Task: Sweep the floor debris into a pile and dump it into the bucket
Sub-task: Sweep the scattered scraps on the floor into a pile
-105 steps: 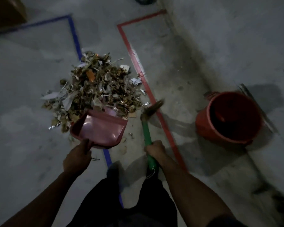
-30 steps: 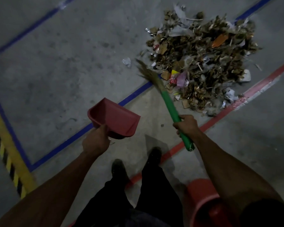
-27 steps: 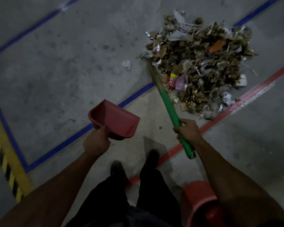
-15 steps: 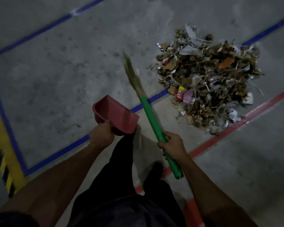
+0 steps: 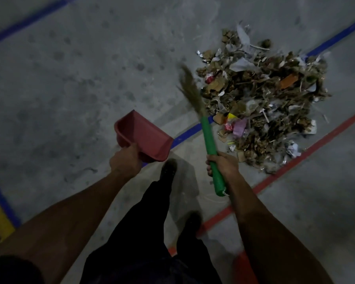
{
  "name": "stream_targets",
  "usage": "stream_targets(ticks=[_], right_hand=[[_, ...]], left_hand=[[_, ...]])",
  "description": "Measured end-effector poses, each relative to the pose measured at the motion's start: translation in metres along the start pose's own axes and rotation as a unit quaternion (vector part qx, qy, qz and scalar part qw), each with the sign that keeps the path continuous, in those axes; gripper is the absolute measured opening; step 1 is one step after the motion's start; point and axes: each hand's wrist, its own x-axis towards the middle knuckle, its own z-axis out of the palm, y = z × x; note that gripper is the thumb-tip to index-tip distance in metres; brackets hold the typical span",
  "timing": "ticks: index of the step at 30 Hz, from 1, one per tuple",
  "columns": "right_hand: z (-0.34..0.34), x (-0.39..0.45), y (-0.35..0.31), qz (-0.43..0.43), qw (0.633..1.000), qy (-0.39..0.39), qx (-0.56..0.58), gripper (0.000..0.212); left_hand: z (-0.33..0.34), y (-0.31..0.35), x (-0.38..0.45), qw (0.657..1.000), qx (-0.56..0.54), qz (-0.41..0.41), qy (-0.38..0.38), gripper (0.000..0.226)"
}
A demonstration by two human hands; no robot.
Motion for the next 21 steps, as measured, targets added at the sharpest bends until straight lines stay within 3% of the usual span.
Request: stream_targets(ticks=[3,11,18,21], right_hand=[[-0.017,-0.015,-0.006,-0.003,0.998,0.020,0.053,0.005],[-0.039,-0.102,0.016,-0.076,0.991,0.096,0.058,0.054],[-0.052,-0.151,0.054,-0.131,0.979,0.135,0.079,0.048],[-0.055,-0.170,0.074,-0.146,0.975,0.146,0.080,0.059]], left_hand=[[-0.007,0.003,0.004,1.000,0.006,0.007,-0.008,0.047],[-0.021,0.016,-0.016,0.999,0.021,0.022,-0.037,0.046],[-0.015,0.015,-0.051,0.998,0.002,0.051,-0.030,0.043],[-0.007,0.009,-0.066,0.996,-0.032,0.070,-0.041,0.060]])
